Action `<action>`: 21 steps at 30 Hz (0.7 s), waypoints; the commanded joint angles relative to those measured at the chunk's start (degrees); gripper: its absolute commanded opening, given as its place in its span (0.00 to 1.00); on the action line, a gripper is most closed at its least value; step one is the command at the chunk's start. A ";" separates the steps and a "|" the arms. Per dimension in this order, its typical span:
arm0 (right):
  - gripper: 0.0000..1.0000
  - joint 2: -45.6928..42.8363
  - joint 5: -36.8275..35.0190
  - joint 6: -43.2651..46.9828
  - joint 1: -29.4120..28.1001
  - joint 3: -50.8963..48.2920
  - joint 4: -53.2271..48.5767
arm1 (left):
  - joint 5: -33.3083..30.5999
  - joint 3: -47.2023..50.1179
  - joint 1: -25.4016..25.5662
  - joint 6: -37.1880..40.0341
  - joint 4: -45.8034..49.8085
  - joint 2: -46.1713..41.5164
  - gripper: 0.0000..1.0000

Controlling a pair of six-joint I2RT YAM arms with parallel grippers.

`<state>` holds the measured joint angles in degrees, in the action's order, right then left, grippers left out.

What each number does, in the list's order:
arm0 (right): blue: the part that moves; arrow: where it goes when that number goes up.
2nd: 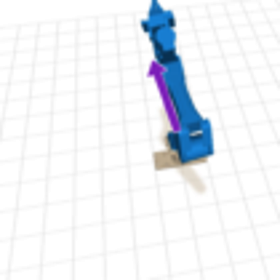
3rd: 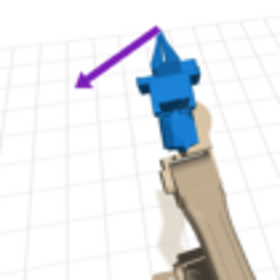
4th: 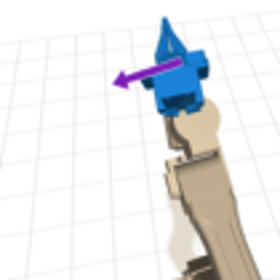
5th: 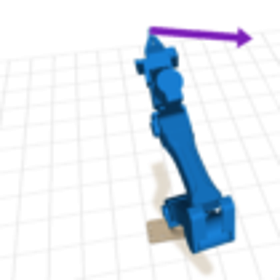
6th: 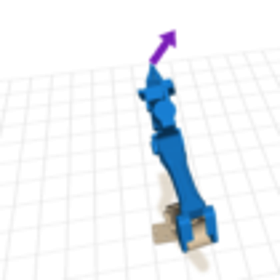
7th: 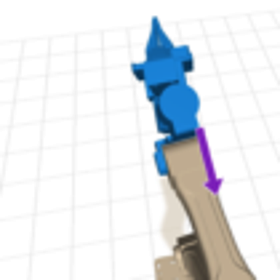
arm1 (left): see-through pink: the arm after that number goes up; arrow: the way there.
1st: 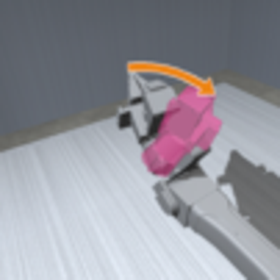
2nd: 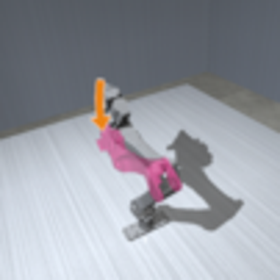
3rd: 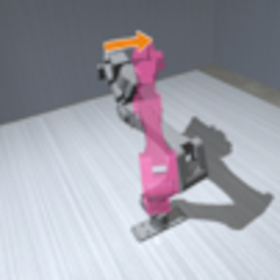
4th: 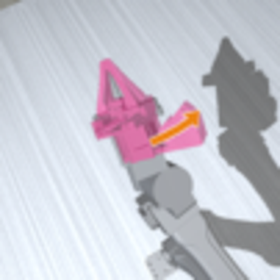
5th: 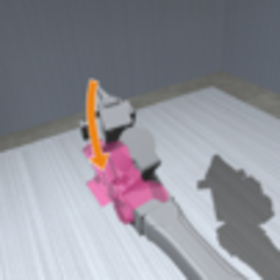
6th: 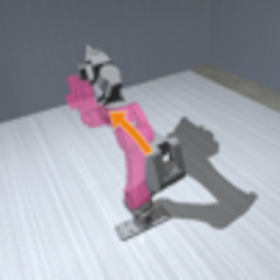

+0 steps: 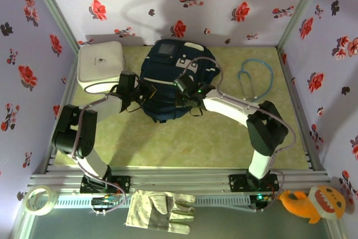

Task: Pack the student bag
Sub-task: Zip the student bag at the center of the table.

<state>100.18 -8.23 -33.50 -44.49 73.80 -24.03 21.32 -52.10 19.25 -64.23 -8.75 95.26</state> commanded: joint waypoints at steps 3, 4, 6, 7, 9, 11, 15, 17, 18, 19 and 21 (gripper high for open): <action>0.00 -5.68 -3.54 1.00 3.49 -3.44 -3.24 | 0.24 -2.12 0.29 6.84 2.97 -1.84 0.00; 0.00 -5.89 -3.52 1.13 3.91 -3.64 -3.60 | 0.53 -2.33 0.29 7.36 3.36 -1.84 0.00; 0.00 -6.24 -3.85 1.37 4.47 -3.98 -3.83 | 0.91 -2.65 0.28 8.22 4.25 -1.82 0.00; 0.00 -6.42 -3.99 1.55 4.66 -4.12 -3.86 | 0.85 -2.82 0.29 8.81 4.96 -1.83 0.00; 0.00 -6.65 -4.01 1.60 5.26 -4.13 -3.97 | 0.86 -3.22 0.32 10.06 6.24 -1.84 0.00; 0.00 -6.67 -3.99 1.82 5.85 -4.11 -3.93 | 0.88 -3.77 0.31 11.35 7.52 -1.66 0.00; 0.00 -6.31 -4.49 2.38 6.99 -3.55 -4.39 | 1.15 -5.15 0.28 14.03 10.39 -1.24 0.00; 0.00 -6.12 -4.87 3.04 7.64 -3.25 -4.53 | 1.50 -5.73 0.29 15.38 11.86 -1.06 0.00; 0.00 -5.98 -5.05 3.60 7.95 -3.02 -4.61 | 1.70 -6.07 0.27 16.00 12.54 -0.96 0.00; 0.00 -5.64 -5.15 4.50 8.24 -2.68 -4.84 | 1.83 -6.38 0.27 16.72 13.56 -0.78 0.00; 0.00 -4.72 -4.66 7.52 8.62 -1.51 -5.37 | 2.67 -7.11 0.22 18.02 14.99 -0.41 0.00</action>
<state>96.27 -7.35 -29.65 -38.46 70.48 -24.56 23.66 -57.60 19.88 -52.77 0.78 94.76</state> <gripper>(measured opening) 0.052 0.067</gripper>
